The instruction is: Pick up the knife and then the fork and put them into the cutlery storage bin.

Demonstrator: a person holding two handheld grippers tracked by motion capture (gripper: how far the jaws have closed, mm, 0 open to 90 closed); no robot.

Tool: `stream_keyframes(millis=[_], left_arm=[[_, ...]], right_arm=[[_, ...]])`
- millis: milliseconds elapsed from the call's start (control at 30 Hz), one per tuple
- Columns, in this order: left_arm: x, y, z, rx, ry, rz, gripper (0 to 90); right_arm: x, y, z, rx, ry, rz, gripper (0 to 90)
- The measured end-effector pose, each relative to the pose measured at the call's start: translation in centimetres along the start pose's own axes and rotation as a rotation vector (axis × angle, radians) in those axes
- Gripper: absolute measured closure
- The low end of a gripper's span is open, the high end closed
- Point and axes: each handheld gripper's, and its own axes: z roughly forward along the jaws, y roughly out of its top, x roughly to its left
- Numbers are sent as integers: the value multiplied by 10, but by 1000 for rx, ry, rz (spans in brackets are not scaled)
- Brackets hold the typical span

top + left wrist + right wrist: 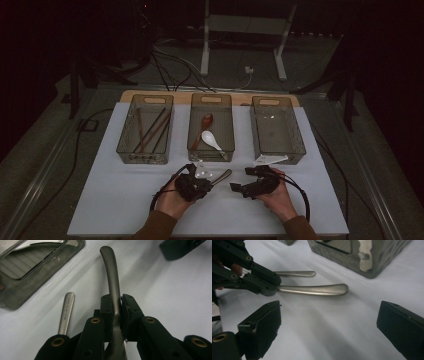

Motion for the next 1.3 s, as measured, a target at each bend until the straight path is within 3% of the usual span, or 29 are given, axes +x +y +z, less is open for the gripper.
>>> stream_keyframes(millis=[167, 400, 633, 733, 1000, 1300], left_arm=[[-3, 6, -2, -13, 0, 3, 821], [-5, 12, -5, -34, -7, 10, 821], [-10, 16, -8, -61, -2, 19, 820], [-12, 17, -9, -71, -7, 21, 820], [-15, 17, -7, -71, -6, 30, 819], [-21, 19, -3, -64, -10, 42, 819]], right_arm=[[1, 0, 5, 4, 46, 44, 98], [-5, 3, 6, -29, 112, 167, 185], [-8, 5, 7, -48, 156, 256, 309], [-8, 6, 8, -62, 151, 294, 369], [-10, 9, 2, -124, 152, 349, 514], [-8, 15, -5, -179, 154, 369, 687]])
